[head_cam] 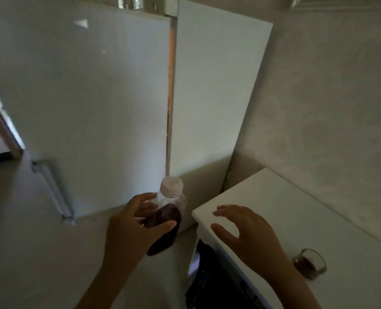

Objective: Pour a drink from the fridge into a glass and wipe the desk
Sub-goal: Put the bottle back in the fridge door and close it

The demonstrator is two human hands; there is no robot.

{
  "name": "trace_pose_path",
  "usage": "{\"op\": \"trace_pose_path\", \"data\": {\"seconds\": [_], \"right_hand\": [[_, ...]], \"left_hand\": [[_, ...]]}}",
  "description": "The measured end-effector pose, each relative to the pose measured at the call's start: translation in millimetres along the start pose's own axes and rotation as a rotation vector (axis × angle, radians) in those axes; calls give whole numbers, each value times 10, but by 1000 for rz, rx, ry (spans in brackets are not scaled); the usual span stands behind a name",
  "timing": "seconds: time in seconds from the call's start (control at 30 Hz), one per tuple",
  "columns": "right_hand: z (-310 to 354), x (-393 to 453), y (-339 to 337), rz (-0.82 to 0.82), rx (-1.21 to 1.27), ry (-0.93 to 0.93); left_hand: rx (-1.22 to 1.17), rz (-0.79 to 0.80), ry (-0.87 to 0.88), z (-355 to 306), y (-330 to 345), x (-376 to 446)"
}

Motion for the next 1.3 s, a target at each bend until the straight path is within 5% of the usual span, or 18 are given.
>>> {"op": "trace_pose_path", "data": {"seconds": [0.53, 0.97, 1.3], "right_hand": [[2740, 472, 970, 203, 47, -542], [4710, 799, 1794, 238, 29, -601], [5414, 2097, 2132, 245, -10, -595]], "left_hand": [[138, -445, -234, 655, -2386, -1418], [248, -430, -265, 1457, -4230, -1750], [186, -428, -266, 2332, -5043, -816]]}}
Point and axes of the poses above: each hand's wrist, its own x-axis towards the middle knuckle, its own y-axis out of the palm, z = x × y, the point moved 5 cm from there along x, towards the middle knuckle, and after that the axes turned 11 degrees about z, right-handed, at the moved point
